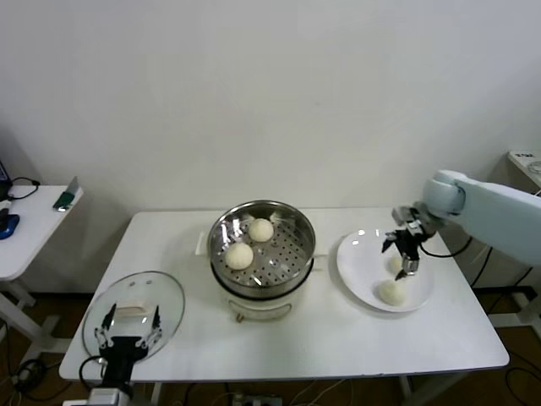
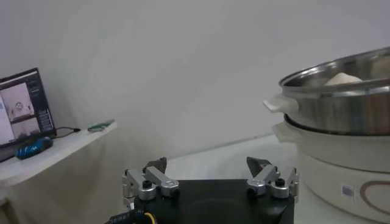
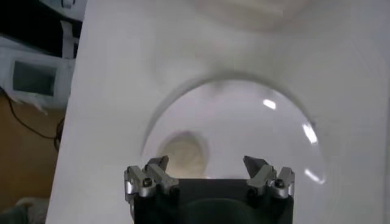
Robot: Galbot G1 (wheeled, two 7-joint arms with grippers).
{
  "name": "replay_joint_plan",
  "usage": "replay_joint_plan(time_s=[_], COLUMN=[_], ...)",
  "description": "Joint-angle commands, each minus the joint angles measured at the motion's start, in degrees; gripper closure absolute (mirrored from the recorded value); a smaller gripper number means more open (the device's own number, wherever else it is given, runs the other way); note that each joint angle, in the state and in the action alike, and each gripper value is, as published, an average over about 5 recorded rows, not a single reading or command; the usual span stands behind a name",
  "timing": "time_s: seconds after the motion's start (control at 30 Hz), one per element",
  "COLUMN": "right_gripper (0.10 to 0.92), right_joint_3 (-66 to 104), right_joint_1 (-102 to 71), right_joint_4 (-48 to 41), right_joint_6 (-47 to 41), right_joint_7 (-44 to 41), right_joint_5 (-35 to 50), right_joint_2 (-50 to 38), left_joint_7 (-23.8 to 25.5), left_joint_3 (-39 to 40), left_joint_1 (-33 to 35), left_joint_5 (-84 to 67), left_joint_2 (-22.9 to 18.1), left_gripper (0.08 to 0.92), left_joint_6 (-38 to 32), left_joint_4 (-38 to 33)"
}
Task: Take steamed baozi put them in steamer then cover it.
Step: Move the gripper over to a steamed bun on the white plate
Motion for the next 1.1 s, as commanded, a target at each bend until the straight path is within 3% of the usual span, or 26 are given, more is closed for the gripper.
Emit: replay_joint_plan(time_s=[0.03,0.87,1.1], right_gripper=[0.203,0.209,0.305], right_joint_3=[10.4,10.31,10.21], right_joint_1=[-12.4,-13.89,-13.37], right_joint_4=[-2.81,-8.33,-8.53], right_joint_6=[1.68,1.41,1.48], right_joint_7=[-0.53,-0.7,-1.25], right_joint_5=[-8.9,-9.43,-9.6], right_joint_2=[-3.82,5.01,5.07], left_joint_7=[-0.2,0.12,-0.02], left_joint_3=[0.2,0.3,0.45], left_joint_1=[0.03,0.39,-0.14], left_joint_5=[1.91,3.32,3.46], left_joint_2=[-0.47,0.12,-0.11], left_gripper=[0.177,0.177,0.177], left_joint_6=[0.14,-0.22,-0.36], left_joint_4=[0.42,1.62,1.8])
